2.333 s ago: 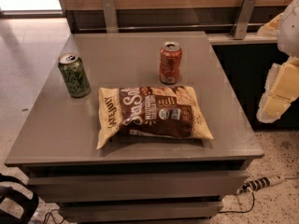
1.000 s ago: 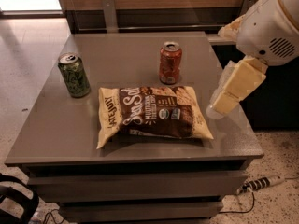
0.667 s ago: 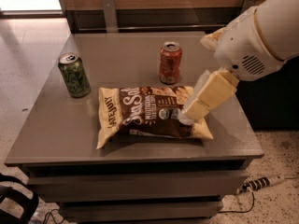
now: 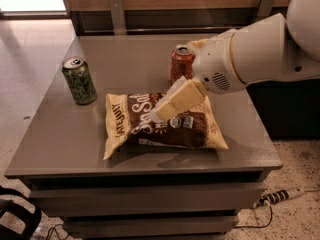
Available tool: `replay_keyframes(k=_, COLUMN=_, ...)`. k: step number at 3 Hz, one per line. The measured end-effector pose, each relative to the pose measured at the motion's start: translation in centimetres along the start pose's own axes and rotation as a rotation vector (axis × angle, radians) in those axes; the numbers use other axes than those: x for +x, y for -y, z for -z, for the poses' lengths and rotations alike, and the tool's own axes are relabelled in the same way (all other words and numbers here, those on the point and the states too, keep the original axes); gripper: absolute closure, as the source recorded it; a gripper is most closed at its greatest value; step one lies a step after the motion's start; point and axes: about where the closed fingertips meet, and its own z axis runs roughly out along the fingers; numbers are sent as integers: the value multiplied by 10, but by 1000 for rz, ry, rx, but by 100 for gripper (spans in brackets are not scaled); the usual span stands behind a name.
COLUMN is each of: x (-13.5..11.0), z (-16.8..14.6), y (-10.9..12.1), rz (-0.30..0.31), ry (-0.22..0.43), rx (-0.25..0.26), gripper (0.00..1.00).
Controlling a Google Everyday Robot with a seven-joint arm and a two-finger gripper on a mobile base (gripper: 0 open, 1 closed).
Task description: Pick green can
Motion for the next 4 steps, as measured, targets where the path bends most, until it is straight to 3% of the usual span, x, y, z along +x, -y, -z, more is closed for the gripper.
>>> replay_keyframes(k=1, x=-35, z=-16, y=2, rz=24, ry=124, rx=6, gripper=0)
replay_keyframes(k=3, x=-38, z=-21, y=-2, rz=24, ry=118, rx=-7, gripper=0)
replay_keyframes(k=4, x=-41, z=-54, y=-10, rz=-12, ry=111, rx=-31, gripper=0)
